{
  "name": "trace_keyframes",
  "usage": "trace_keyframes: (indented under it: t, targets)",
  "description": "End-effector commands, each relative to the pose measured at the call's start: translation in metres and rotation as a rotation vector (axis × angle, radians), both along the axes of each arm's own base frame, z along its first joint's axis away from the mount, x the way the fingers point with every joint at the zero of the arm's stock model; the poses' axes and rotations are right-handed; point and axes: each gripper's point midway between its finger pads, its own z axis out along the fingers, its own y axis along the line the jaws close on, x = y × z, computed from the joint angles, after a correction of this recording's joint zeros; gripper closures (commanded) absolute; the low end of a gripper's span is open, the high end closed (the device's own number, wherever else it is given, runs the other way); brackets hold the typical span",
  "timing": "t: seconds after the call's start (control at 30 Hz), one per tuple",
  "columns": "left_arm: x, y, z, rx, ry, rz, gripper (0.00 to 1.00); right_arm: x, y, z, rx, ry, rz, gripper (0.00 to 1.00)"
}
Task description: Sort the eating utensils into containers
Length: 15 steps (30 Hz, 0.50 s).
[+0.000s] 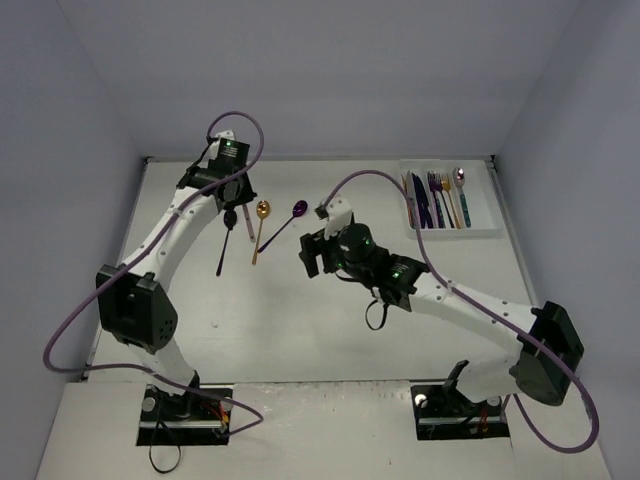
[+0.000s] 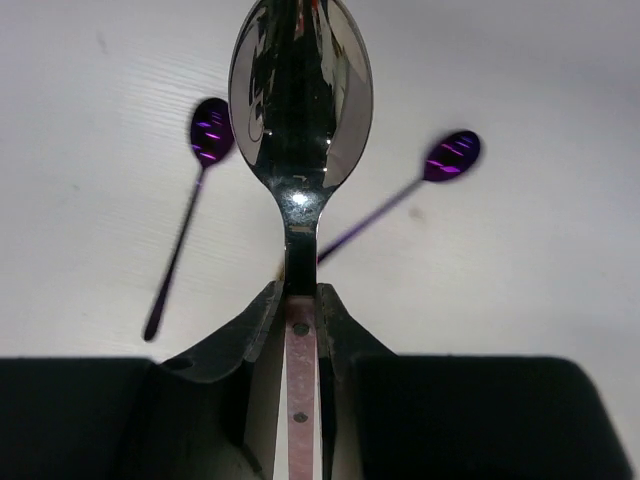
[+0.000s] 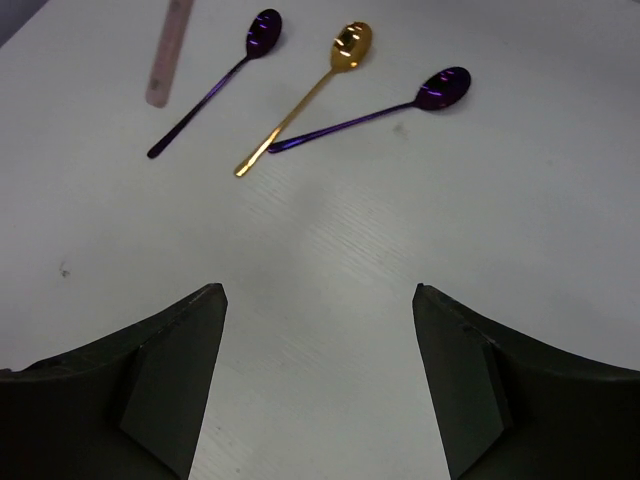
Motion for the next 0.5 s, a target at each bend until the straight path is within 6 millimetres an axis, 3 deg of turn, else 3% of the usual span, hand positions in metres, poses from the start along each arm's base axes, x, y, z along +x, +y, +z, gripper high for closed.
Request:
trace_keyframes:
  t: [0.0,0.17,0.47]
  targets:
    - [-0.027,-0.026,0.04,-0.121,-0.069,0.048,1.0,0.013,0.043,0.052,0.102,-0.141,0.01,0.27]
    - [-0.044,-0.064,0.06,-0.216,-0.097,-0.018,1.0,0.012,0.075,0.063,0.175,-0.153,0.08,0.27]
    - [-0.06,-0.089,0.075,-0.258,-0.132,-0.064,1.0,0.013,0.1,0.078,0.296,-0.124,0.135,0.3]
